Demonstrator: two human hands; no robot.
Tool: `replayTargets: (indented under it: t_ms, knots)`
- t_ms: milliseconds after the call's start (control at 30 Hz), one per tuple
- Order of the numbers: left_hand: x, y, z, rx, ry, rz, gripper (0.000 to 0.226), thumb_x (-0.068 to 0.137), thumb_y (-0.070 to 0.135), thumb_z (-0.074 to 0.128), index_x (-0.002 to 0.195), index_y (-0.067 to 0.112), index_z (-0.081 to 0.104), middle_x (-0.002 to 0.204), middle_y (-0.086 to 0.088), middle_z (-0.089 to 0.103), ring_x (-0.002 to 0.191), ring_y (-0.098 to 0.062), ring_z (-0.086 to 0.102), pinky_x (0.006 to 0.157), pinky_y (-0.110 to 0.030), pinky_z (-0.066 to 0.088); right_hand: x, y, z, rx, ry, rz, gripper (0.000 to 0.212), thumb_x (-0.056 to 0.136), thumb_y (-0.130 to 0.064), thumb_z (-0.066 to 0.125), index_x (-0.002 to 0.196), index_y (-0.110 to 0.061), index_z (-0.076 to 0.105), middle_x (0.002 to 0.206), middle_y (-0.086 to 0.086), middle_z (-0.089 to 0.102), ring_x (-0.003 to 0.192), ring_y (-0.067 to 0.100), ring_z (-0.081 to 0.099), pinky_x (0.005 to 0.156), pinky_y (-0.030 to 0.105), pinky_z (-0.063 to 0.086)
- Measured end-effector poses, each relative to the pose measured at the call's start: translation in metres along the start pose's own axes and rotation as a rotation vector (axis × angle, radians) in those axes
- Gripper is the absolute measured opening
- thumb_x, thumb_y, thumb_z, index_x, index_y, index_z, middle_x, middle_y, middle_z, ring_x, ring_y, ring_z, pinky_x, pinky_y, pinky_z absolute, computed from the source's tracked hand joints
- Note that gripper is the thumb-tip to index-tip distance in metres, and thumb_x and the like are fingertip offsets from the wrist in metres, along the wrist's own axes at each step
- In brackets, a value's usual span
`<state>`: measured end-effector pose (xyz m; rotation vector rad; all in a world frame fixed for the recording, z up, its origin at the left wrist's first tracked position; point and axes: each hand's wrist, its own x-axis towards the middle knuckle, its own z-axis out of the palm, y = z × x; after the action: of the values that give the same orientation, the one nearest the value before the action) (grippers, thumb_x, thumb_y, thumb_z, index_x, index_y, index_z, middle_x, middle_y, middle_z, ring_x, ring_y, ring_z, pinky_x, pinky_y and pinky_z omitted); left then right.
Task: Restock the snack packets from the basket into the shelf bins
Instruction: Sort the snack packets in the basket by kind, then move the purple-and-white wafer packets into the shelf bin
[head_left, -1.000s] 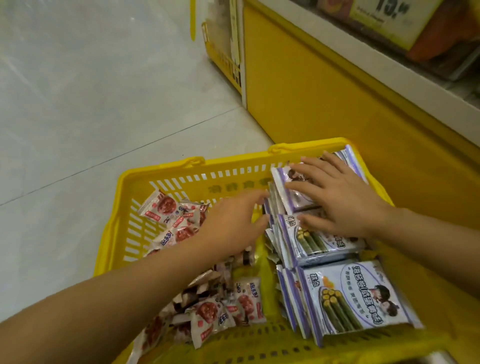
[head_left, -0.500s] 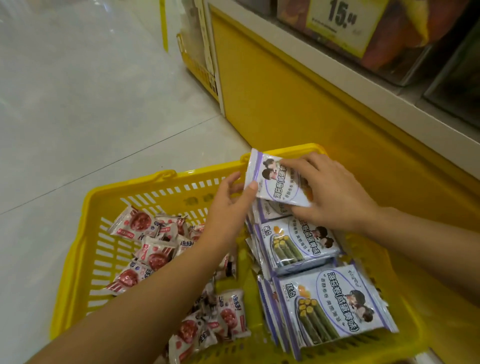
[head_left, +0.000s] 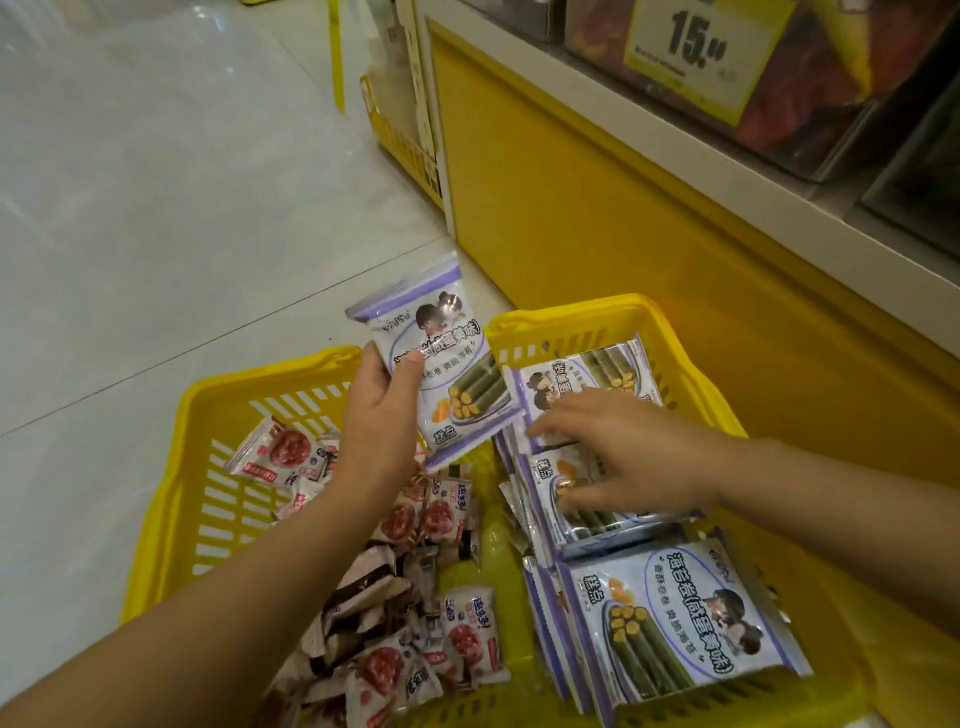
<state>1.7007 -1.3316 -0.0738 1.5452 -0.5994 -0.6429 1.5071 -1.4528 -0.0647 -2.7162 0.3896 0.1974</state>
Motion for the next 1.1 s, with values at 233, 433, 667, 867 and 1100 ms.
replayTargets:
  t_ms: [233, 433, 667, 867, 1100]
  knots:
    - [-0.005, -0.003, -0.006, 0.066, -0.063, 0.022, 0.017, 0.1, 0.022, 0.046, 0.109, 0.03, 0.057, 0.097, 0.013, 0.07, 0.09, -0.005, 0.068, 0.067, -0.015, 0.052, 0.018, -0.015, 0.009, -0.386, -0.278, -0.16, 0.084, 0.071, -0.072, 0.061, 0.143, -0.037, 0.035, 0.145, -0.001, 0.034, 0.127, 0.025, 0.028, 0.105, 0.042, 0.026]
    - [-0.011, 0.003, -0.004, 0.075, -0.107, 0.041, 0.02, 0.099, 0.016, 0.046, 0.11, 0.029, 0.056, 0.092, 0.026, 0.069, 0.089, 0.006, 0.065, 0.065, -0.006, 0.047, 0.016, -0.024, -0.001, -0.332, -0.317, -0.108, 0.073, 0.07, -0.063, 0.066, 0.132, -0.031, 0.045, 0.12, 0.004, 0.049, 0.114, 0.023, 0.035, 0.094, 0.038, 0.04]
    - [-0.028, 0.037, -0.012, 0.158, -0.212, 0.026, 0.019, 0.1, 0.032, 0.045, 0.113, 0.042, 0.054, 0.111, 0.023, 0.066, 0.104, 0.002, 0.061, 0.086, -0.022, 0.047, -0.003, -0.033, -0.062, -0.262, -0.101, 0.036, 0.064, 0.068, -0.064, 0.065, 0.124, -0.037, 0.051, 0.105, -0.003, 0.034, 0.108, 0.016, 0.034, 0.08, 0.029, 0.034]
    - [-0.049, 0.091, -0.013, 0.212, -0.189, 0.02, 0.015, 0.101, 0.034, 0.042, 0.113, 0.032, 0.05, 0.1, 0.023, 0.058, 0.091, 0.002, 0.056, 0.072, -0.02, 0.039, -0.037, -0.068, -0.132, -0.064, 0.361, 0.249, 0.055, 0.069, -0.064, 0.067, 0.094, -0.015, 0.06, 0.102, 0.007, 0.047, 0.092, 0.022, 0.051, 0.079, 0.033, 0.043]
    - [-0.08, 0.14, -0.023, 0.038, -0.043, -0.102, 0.018, 0.1, 0.04, 0.039, 0.116, 0.034, 0.043, 0.105, 0.011, 0.055, 0.091, -0.008, 0.053, 0.083, -0.034, 0.042, -0.075, -0.119, -0.164, 0.463, 0.941, 0.524, 0.051, 0.083, -0.057, 0.062, 0.075, -0.009, 0.047, 0.07, 0.012, 0.051, 0.061, 0.023, 0.048, 0.055, 0.036, 0.035]
